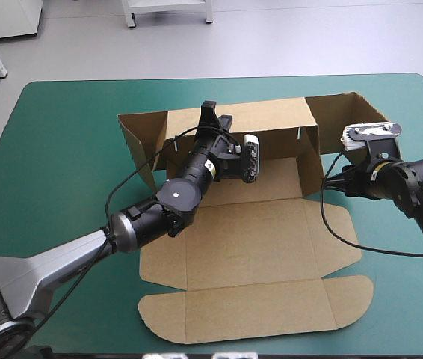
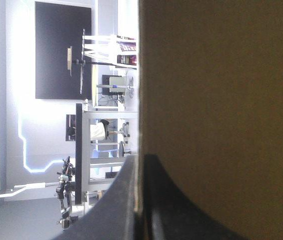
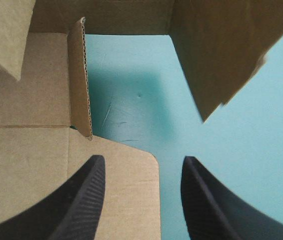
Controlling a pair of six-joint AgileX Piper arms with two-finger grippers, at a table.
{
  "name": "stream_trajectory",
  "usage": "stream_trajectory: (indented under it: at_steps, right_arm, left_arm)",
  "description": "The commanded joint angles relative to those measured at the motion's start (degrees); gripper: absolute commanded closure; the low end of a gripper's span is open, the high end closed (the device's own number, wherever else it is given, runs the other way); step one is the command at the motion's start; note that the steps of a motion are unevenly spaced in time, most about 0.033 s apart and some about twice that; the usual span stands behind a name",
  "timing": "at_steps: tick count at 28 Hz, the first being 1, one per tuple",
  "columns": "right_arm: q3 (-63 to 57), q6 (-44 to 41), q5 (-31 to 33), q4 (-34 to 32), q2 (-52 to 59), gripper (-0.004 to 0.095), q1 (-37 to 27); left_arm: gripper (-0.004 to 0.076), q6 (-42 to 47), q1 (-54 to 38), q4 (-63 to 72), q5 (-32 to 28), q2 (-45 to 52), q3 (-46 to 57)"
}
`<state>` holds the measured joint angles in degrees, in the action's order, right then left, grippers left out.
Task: Fold the box
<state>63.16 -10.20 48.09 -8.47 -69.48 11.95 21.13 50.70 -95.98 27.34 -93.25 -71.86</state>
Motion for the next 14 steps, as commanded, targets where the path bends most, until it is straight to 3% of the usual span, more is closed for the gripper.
stream_trajectory:
  at_steps: [1, 8, 14]
  right_arm:
    - [1.99, 0.62, -3.47, 0.53, 0.93, 0.0469, -0.4]
    - [2.07, 0.94, -7.51, 1.91, -0.08, 0.049, -1.62]
    - [2.64, 13.64, -6.68, 19.2, -1.71, 0.049, -8.41]
  left_arm:
    - [0.0732, 1.82, 0.18, -3.34, 1.07, 2.95, -1.67]
    - [0.0732, 3.94, -0.47, -2.1, 2.21, 2.47, 2.03]
    - [0.0732, 10.81, -0.35, -3.18, 1.85, 2.47, 3.19]
